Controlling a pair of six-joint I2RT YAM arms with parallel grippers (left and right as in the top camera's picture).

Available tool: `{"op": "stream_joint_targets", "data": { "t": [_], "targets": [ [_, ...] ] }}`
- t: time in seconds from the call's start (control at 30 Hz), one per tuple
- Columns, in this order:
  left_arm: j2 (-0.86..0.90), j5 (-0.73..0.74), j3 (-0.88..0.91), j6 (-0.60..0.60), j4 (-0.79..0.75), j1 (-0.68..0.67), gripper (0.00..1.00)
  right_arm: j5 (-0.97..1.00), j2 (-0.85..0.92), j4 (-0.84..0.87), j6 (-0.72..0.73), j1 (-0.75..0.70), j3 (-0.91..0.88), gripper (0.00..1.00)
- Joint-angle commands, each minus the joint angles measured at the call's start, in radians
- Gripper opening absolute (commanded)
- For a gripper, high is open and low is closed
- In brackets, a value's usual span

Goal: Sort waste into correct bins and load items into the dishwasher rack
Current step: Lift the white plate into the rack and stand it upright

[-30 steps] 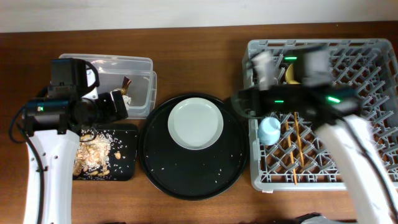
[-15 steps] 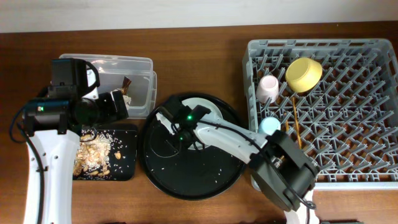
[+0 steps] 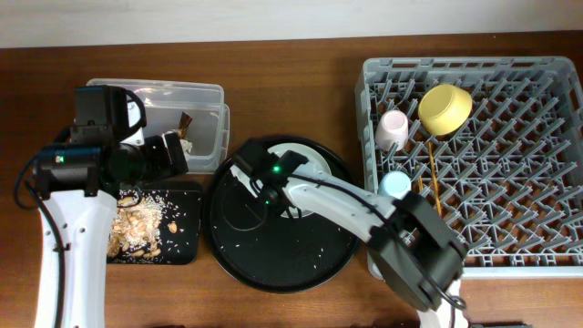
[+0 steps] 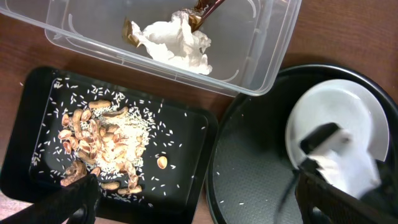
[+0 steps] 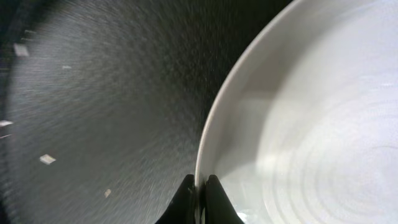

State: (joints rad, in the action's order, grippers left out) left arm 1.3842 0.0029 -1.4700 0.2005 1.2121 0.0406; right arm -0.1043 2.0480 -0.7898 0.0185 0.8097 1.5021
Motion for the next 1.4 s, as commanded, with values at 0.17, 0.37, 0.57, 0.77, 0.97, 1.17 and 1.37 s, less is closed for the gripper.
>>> {"op": "stream_joint_targets", "data": {
  "t": [0.17,0.37,0.57,0.77,0.97,1.17,1.37],
  "targets": [
    [-0.002,0.004,-0.004,-0.008,0.000,0.002,0.99,-0.173,-0.741,-0.214,0.009,-0.211,0.035,0.04],
    [-0.002,0.004,-0.004,-0.008,0.000,0.002,0.99,-0.502,-1.020,-0.420,-0.079,-0.968,0.035,0.04],
    [-0.002,0.004,-0.004,-0.008,0.000,0.002,1.00,-0.855,-0.621,-0.584,-0.393,-1.179,0.035,0.04],
    [-0.002,0.004,-0.004,-0.008,0.000,0.002,0.99,-0.850,-0.407,-0.619,-0.520,-1.179,0.035,0.04],
    [-0.002,0.004,-0.004,-0.008,0.000,0.002,0.99,-0.621,-0.403,-0.529,-0.354,-1.180,0.034,0.04],
    [-0.002,0.004,-0.004,-0.008,0.000,0.002,0.99,-0.563,-0.403,-0.507,-0.323,-1.180,0.034,0.34],
    [-0.002,0.004,-0.004,-0.008,0.000,0.002,0.99,-0.755,-0.407,-0.473,-0.198,-1.194,0.194,0.67]
  ]
}}
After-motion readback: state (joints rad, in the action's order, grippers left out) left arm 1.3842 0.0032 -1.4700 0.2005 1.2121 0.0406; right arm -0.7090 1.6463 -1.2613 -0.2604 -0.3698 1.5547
